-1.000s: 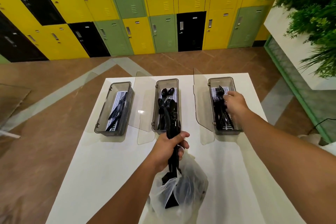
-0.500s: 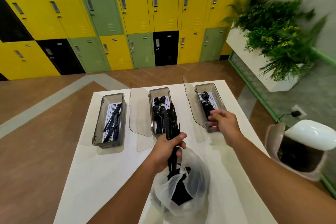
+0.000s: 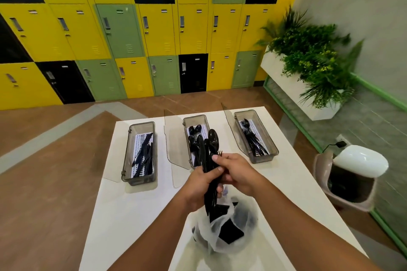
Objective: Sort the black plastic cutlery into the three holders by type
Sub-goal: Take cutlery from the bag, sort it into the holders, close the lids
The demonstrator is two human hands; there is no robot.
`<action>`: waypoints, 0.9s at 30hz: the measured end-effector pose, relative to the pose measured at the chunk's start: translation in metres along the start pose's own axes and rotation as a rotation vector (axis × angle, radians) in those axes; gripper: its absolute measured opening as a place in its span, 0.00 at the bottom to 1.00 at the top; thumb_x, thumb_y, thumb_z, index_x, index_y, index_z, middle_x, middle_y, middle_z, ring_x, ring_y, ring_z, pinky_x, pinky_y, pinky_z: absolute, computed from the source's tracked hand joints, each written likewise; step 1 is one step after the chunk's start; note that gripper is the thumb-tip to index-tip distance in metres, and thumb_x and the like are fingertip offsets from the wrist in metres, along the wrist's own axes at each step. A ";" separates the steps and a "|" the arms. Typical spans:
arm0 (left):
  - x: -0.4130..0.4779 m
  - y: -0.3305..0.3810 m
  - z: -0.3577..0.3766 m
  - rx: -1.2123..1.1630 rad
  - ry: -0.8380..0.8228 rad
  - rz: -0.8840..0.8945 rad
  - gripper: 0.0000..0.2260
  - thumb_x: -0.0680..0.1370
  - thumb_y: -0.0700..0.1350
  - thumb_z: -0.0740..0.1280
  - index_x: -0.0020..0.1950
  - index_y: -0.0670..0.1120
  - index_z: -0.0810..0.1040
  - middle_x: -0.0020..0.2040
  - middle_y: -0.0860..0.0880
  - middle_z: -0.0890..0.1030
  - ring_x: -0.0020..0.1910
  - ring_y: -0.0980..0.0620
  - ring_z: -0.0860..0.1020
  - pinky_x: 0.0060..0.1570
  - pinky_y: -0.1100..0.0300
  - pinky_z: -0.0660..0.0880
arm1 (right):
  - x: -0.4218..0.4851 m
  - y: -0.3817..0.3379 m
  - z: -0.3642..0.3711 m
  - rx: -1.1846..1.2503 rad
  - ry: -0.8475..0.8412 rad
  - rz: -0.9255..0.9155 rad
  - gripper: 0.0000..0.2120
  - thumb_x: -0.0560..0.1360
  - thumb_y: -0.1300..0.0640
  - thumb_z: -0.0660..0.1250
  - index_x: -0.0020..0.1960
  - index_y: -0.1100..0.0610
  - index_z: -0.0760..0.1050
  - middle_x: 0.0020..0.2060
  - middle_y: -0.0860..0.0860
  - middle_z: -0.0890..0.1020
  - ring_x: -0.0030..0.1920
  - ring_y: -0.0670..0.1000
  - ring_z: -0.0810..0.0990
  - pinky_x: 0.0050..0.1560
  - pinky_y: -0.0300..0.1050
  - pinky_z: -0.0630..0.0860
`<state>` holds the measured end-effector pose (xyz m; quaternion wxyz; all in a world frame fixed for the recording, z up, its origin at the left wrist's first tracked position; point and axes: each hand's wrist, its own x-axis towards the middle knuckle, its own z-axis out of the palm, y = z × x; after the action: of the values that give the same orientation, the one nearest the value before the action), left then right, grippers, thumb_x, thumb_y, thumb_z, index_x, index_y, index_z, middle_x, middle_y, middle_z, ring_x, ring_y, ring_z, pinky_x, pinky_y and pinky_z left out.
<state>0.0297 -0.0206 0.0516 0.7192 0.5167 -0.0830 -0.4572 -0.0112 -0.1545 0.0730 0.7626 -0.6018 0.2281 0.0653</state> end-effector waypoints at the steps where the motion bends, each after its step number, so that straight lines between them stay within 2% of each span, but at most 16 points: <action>1: -0.002 -0.001 -0.002 -0.001 0.004 0.006 0.06 0.82 0.40 0.64 0.56 0.39 0.78 0.42 0.39 0.84 0.26 0.51 0.73 0.28 0.60 0.72 | 0.001 0.001 0.002 0.029 0.000 0.002 0.11 0.81 0.57 0.65 0.48 0.66 0.75 0.28 0.55 0.69 0.18 0.47 0.62 0.22 0.42 0.73; 3: -0.005 -0.003 -0.009 0.004 0.028 0.017 0.07 0.82 0.41 0.64 0.55 0.39 0.78 0.45 0.36 0.82 0.26 0.50 0.73 0.27 0.60 0.71 | 0.005 0.005 0.004 0.051 -0.020 0.012 0.14 0.80 0.56 0.67 0.50 0.69 0.75 0.29 0.58 0.73 0.18 0.49 0.62 0.25 0.44 0.75; 6: -0.006 -0.007 -0.018 0.006 0.070 0.017 0.10 0.82 0.42 0.65 0.58 0.36 0.78 0.48 0.33 0.76 0.26 0.51 0.72 0.27 0.60 0.71 | 0.013 0.011 0.008 0.011 -0.003 0.028 0.25 0.76 0.50 0.72 0.53 0.74 0.74 0.40 0.66 0.77 0.23 0.52 0.68 0.33 0.50 0.80; 9: -0.006 -0.008 -0.025 -0.004 0.082 0.021 0.11 0.82 0.43 0.65 0.59 0.39 0.82 0.49 0.34 0.78 0.26 0.51 0.72 0.28 0.60 0.70 | 0.018 0.012 0.008 0.035 0.024 0.042 0.21 0.80 0.52 0.66 0.56 0.72 0.76 0.39 0.63 0.73 0.22 0.52 0.69 0.34 0.47 0.79; 11: -0.006 -0.008 -0.025 0.014 0.092 0.023 0.12 0.82 0.44 0.65 0.61 0.40 0.81 0.49 0.35 0.81 0.26 0.51 0.72 0.28 0.60 0.70 | 0.022 0.010 0.007 0.029 0.045 0.044 0.19 0.81 0.55 0.65 0.57 0.73 0.75 0.39 0.62 0.75 0.27 0.53 0.70 0.33 0.45 0.78; 13: -0.005 -0.008 -0.025 0.047 0.114 0.036 0.12 0.82 0.44 0.65 0.63 0.40 0.80 0.47 0.38 0.84 0.26 0.51 0.72 0.28 0.60 0.71 | 0.024 0.008 0.007 -0.001 0.091 0.030 0.16 0.81 0.56 0.65 0.54 0.71 0.77 0.34 0.60 0.79 0.28 0.53 0.71 0.31 0.44 0.75; 15: -0.003 -0.009 -0.025 0.097 0.137 0.050 0.13 0.83 0.44 0.64 0.63 0.39 0.80 0.45 0.40 0.85 0.26 0.51 0.73 0.28 0.61 0.71 | 0.024 0.004 0.008 -0.016 0.157 0.002 0.11 0.81 0.56 0.64 0.49 0.64 0.79 0.32 0.56 0.81 0.27 0.53 0.75 0.32 0.44 0.75; 18: 0.001 -0.010 -0.025 0.154 0.135 0.058 0.11 0.82 0.44 0.65 0.59 0.39 0.82 0.45 0.39 0.84 0.25 0.51 0.71 0.27 0.61 0.70 | 0.025 -0.003 0.005 0.067 0.261 -0.049 0.11 0.83 0.57 0.61 0.46 0.61 0.77 0.37 0.58 0.84 0.33 0.56 0.81 0.37 0.50 0.80; 20: 0.004 -0.011 -0.024 0.165 0.145 0.042 0.11 0.82 0.44 0.66 0.58 0.38 0.81 0.45 0.38 0.84 0.25 0.51 0.70 0.26 0.61 0.69 | 0.030 -0.008 -0.003 0.148 0.320 -0.073 0.10 0.84 0.57 0.58 0.49 0.60 0.75 0.39 0.60 0.85 0.35 0.58 0.83 0.34 0.49 0.81; 25: 0.020 -0.012 -0.017 0.131 0.139 0.013 0.14 0.83 0.43 0.64 0.58 0.32 0.78 0.43 0.40 0.84 0.24 0.52 0.68 0.24 0.62 0.67 | 0.049 -0.027 -0.039 0.288 0.443 -0.127 0.11 0.85 0.54 0.54 0.50 0.56 0.72 0.36 0.58 0.84 0.31 0.57 0.83 0.32 0.47 0.79; 27: 0.027 -0.012 -0.016 0.126 0.138 0.016 0.13 0.83 0.43 0.64 0.58 0.32 0.78 0.44 0.39 0.84 0.24 0.52 0.68 0.25 0.61 0.67 | 0.057 -0.034 -0.058 0.316 0.491 -0.138 0.14 0.85 0.52 0.54 0.47 0.55 0.74 0.31 0.55 0.79 0.26 0.53 0.78 0.29 0.44 0.77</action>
<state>0.0474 -0.0306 0.0254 0.6929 0.5903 -0.0658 -0.4089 0.0367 -0.2286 0.0687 0.7715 -0.4875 0.3715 -0.1706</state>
